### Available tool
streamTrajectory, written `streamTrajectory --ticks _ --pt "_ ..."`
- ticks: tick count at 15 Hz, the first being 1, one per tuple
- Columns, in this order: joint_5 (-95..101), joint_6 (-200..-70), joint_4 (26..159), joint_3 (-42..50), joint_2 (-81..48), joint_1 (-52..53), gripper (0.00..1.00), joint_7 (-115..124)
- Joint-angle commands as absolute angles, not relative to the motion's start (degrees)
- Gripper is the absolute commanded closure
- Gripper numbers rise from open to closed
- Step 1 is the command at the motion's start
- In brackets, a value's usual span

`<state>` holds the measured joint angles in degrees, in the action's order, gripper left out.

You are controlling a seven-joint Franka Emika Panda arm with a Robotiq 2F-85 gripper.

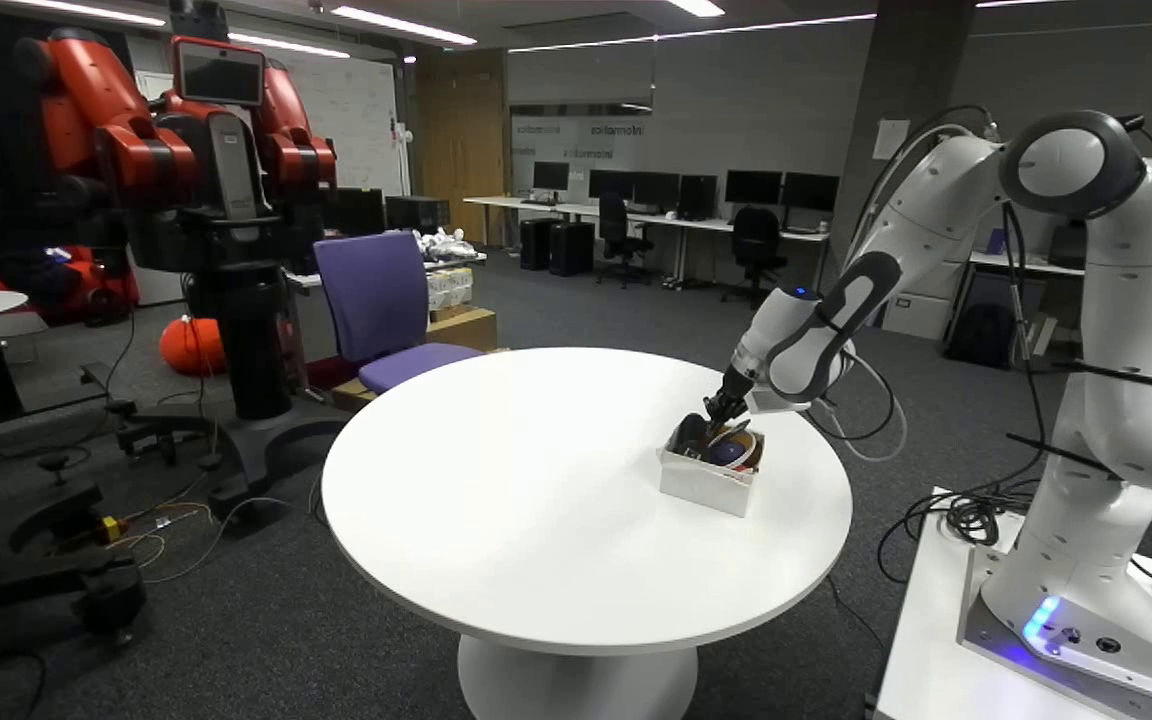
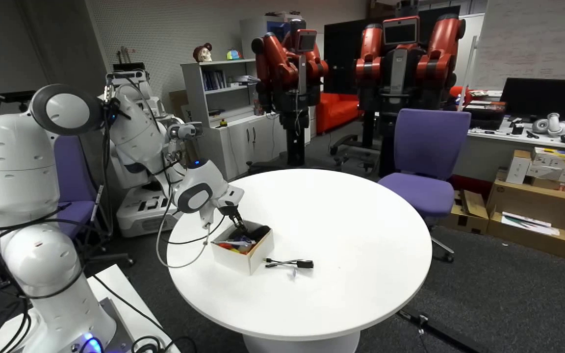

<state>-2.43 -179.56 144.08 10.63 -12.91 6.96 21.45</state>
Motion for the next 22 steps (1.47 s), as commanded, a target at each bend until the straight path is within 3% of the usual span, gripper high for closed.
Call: streamTrajectory --ticks 1,9,11,15,22 --pt "-1.9 -183.2 147.4 12.2 -11.1 10.3 0.7 23.0" --pt "-4.4 -178.8 148.2 8.5 -5.8 6.2 0.1 21.0" --pt "-7.1 -177.1 148.2 6.5 -4.0 4.1 0.0 18.8" --pt "-13.3 -171.1 146.8 4.4 -1.1 0.7 0.0 14.0" --pt "-12.5 -154.2 138.5 10.5 -3.7 -6.6 0.0 8.8"
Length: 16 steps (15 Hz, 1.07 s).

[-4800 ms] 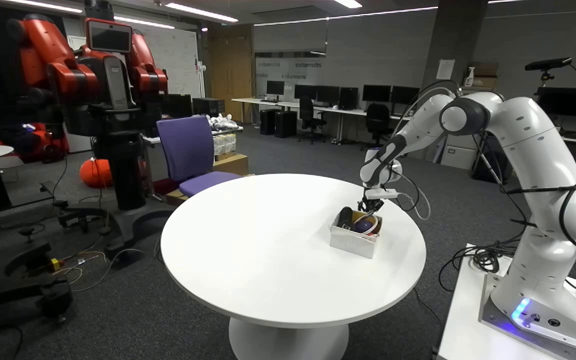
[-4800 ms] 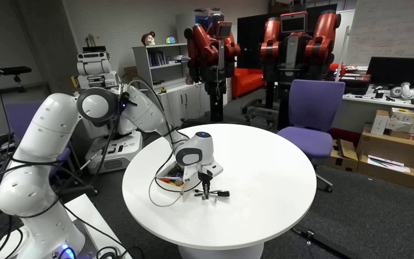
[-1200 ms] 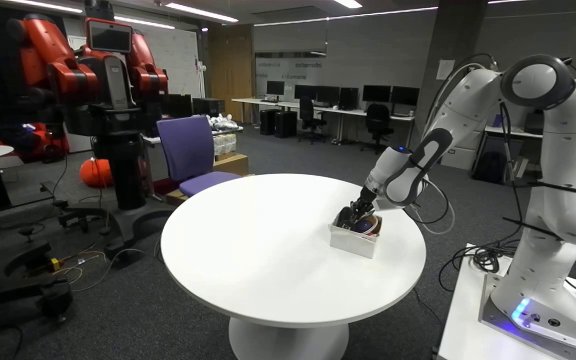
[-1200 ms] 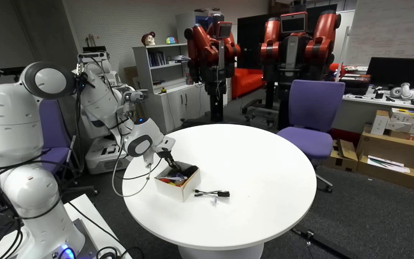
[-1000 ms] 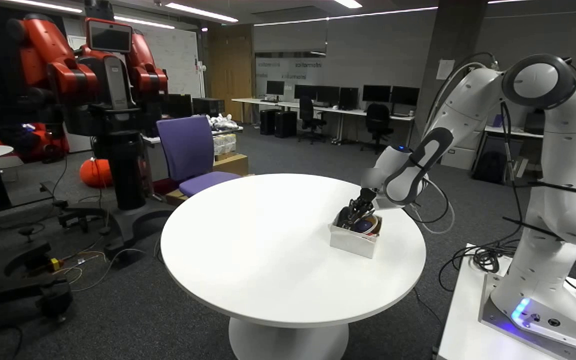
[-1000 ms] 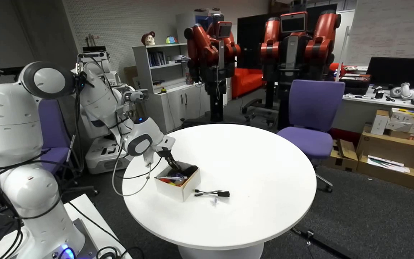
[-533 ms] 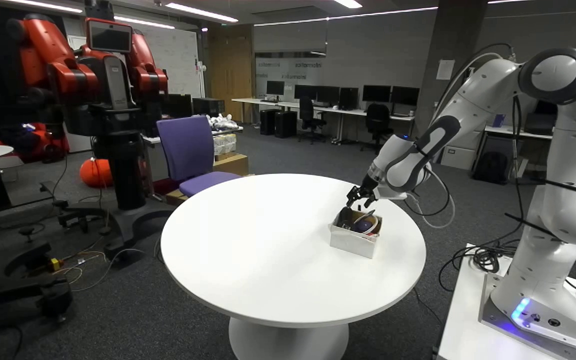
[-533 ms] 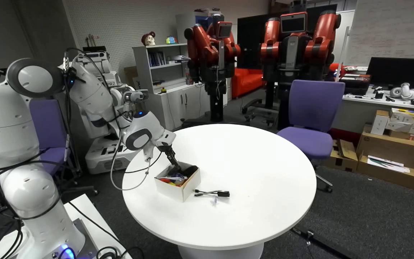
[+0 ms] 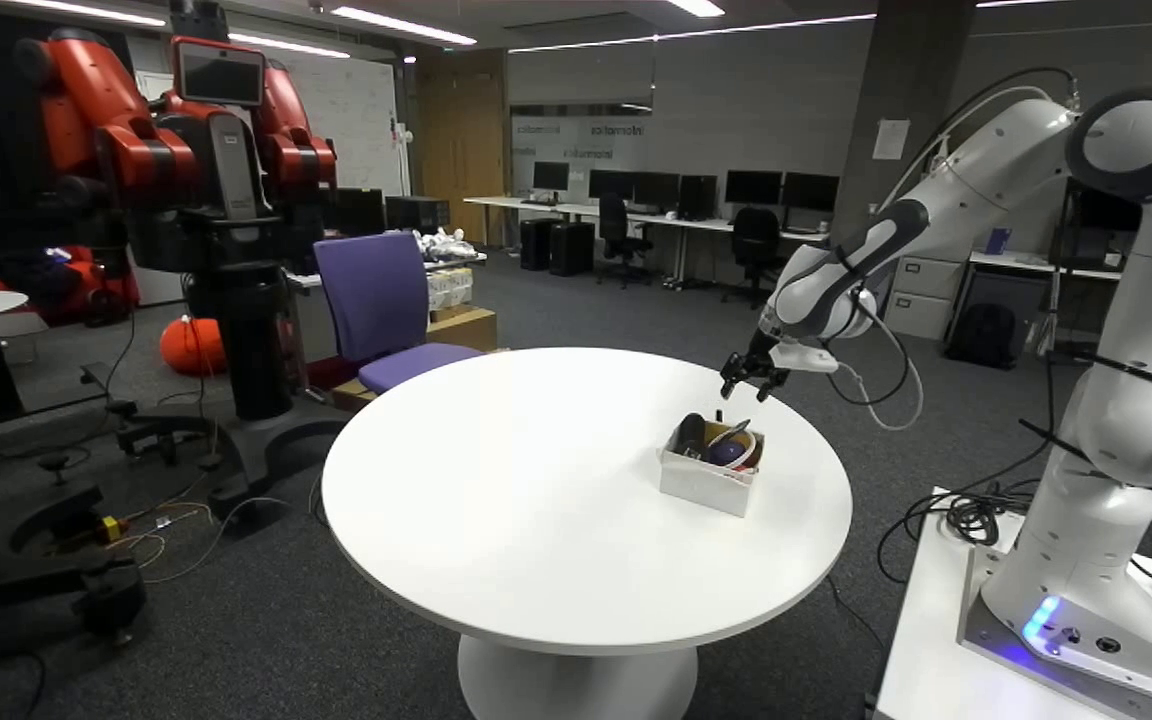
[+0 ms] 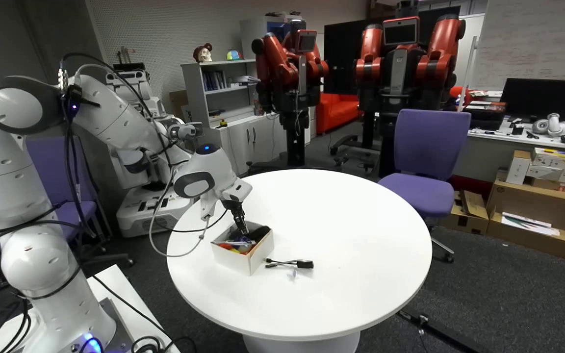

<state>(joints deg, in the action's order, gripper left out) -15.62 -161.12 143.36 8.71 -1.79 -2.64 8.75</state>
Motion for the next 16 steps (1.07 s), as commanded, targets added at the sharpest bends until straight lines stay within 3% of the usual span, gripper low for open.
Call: streamTrajectory --ticks 1,16 --pt "-11.5 -152.3 136.6 11.2 -4.9 -7.7 0.0 9.7" --pt "-12.6 -131.5 101.2 12.8 -34.9 -10.7 0.0 25.4"
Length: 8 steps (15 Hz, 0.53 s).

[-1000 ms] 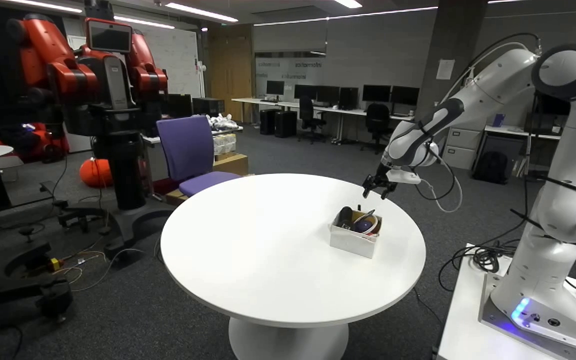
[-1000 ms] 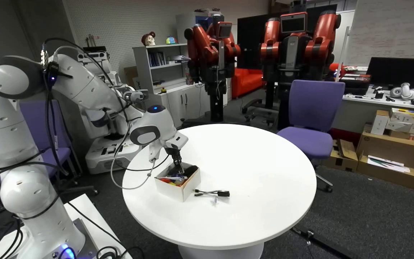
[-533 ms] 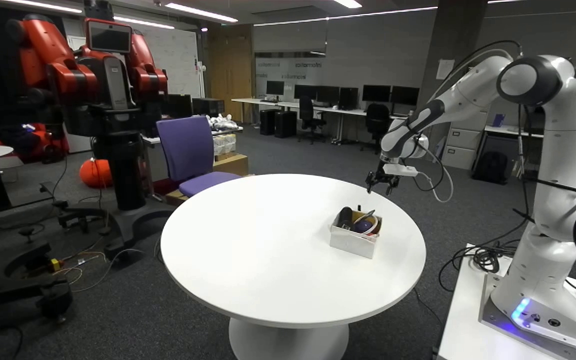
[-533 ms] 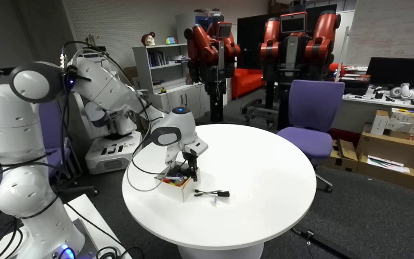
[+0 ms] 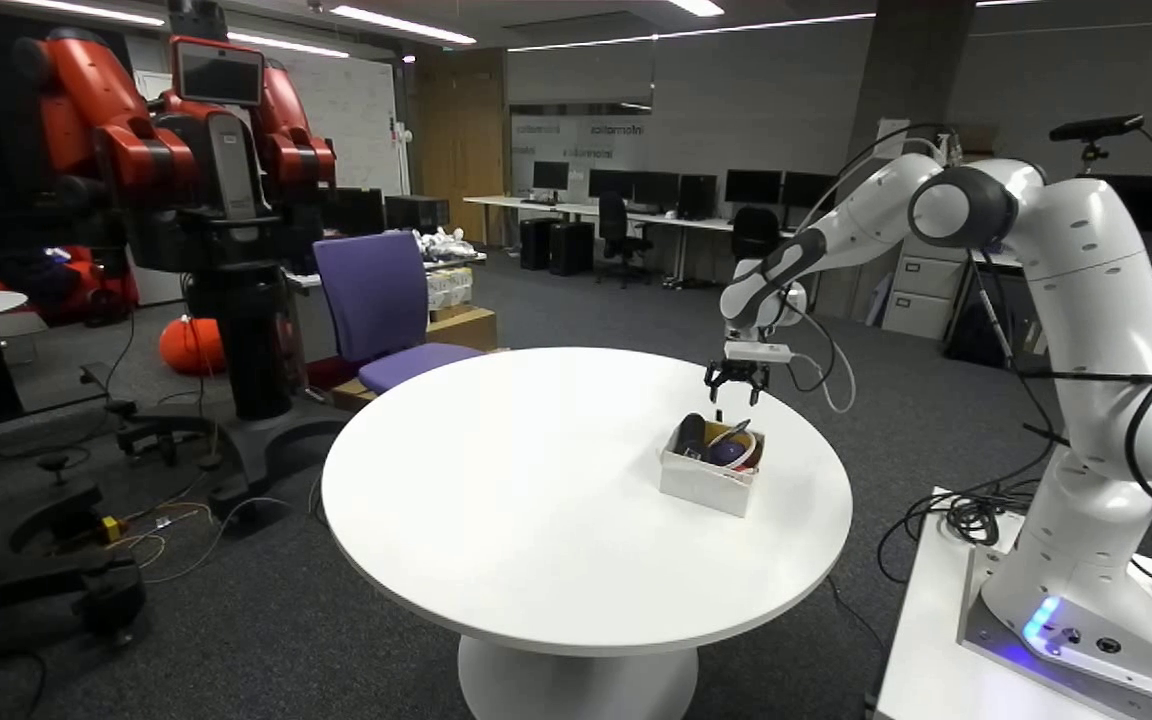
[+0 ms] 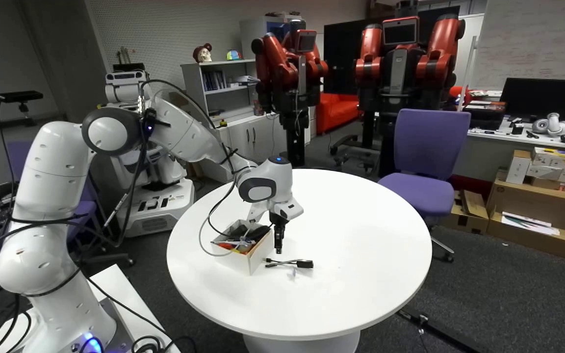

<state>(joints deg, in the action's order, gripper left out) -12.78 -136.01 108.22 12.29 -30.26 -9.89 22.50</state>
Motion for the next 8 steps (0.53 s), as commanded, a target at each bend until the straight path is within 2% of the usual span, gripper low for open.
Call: streamTrajectory --ticks 1,8 --pt "-12.8 -130.9 99.9 13.0 -36.0 -10.9 0.0 25.9" --pt "-12.4 -130.9 91.6 15.2 -42.9 -11.9 0.0 29.4"
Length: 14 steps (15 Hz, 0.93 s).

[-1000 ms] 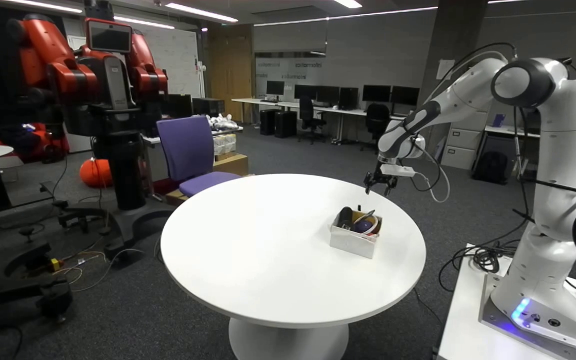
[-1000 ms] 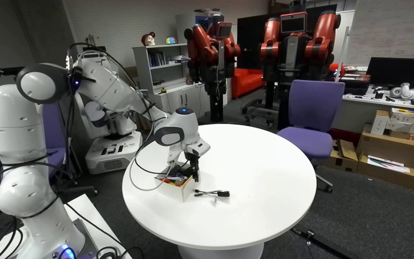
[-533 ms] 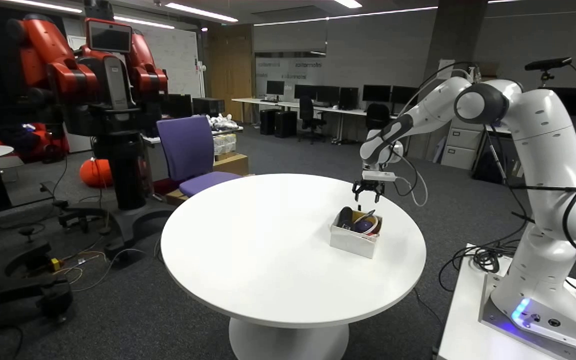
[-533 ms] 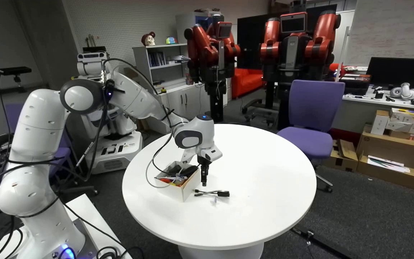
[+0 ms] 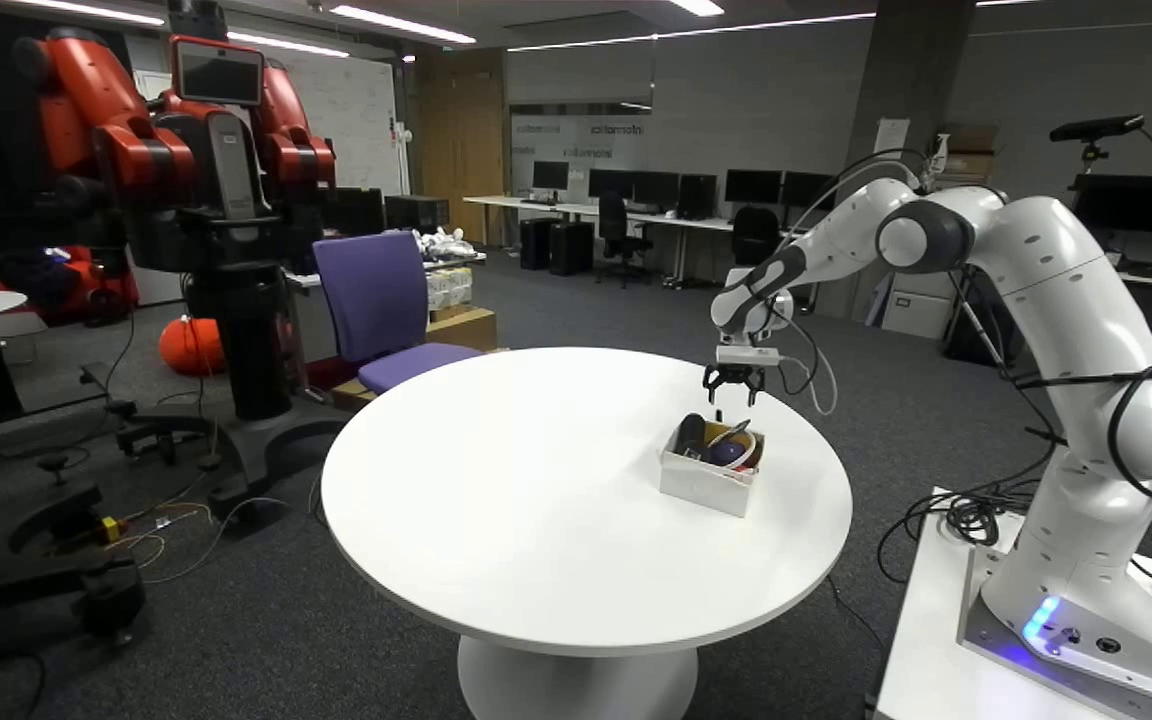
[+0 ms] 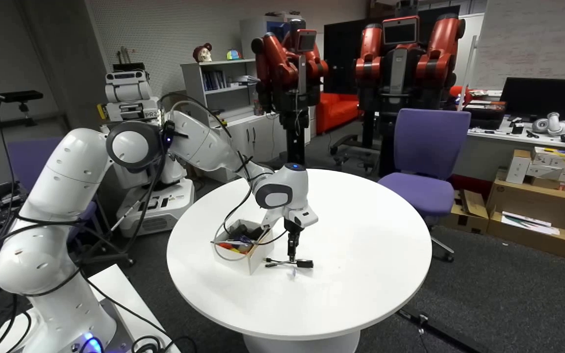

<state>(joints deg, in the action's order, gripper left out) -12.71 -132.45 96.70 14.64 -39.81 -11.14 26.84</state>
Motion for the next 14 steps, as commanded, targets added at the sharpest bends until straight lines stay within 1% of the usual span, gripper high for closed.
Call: streamTrajectory --ticks 1,7,14 --pt "-12.4 -131.1 90.5 15.4 -44.0 -12.0 0.0 30.1" --pt "-11.6 -131.2 84.8 16.5 -49.4 -11.5 0.0 34.5" --pt "-10.1 -131.7 82.4 17.0 -52.9 -11.1 0.0 36.0"
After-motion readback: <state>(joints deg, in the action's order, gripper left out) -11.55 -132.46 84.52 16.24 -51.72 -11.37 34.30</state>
